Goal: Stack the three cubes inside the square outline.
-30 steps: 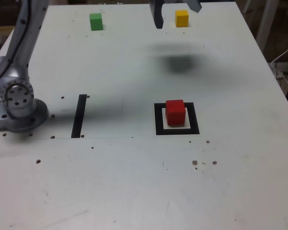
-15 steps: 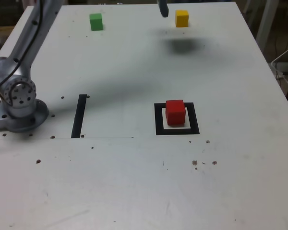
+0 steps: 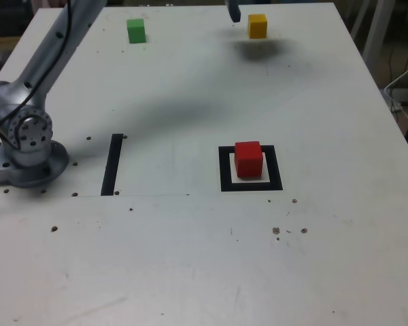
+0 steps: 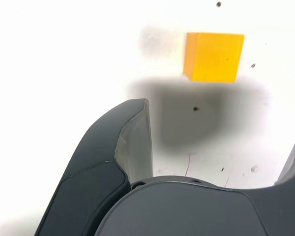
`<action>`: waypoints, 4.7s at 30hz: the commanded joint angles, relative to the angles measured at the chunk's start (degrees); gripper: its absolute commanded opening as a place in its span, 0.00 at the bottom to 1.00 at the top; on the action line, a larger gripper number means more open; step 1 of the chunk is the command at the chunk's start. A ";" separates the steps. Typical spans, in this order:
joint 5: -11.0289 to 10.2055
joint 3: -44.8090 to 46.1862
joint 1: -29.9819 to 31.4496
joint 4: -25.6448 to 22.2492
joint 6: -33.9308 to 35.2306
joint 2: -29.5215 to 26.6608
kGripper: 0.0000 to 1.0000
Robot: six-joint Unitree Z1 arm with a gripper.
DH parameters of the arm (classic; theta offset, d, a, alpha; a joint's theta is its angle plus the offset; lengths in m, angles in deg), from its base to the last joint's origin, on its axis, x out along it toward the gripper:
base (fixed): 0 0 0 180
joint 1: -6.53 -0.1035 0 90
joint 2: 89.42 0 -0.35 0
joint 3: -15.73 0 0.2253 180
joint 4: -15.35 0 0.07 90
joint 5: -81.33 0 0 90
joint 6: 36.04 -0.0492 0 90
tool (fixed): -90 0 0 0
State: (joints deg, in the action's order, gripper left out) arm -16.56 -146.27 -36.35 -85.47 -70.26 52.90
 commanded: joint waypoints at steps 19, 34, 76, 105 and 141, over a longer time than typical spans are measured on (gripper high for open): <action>-4.48 -2.23 0.69 3.18 -0.75 4.25 1.00; -3.89 -3.24 0.69 6.17 -0.27 7.06 1.00; -1.45 -3.08 0.43 5.74 -0.73 9.29 0.85; -1.52 -2.80 0.16 5.08 0.29 9.56 0.74; -1.93 -0.64 0.70 9.46 0.10 7.74 0.26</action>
State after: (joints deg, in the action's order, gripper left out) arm -18.45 -147.25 -35.89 -76.71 -69.94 61.21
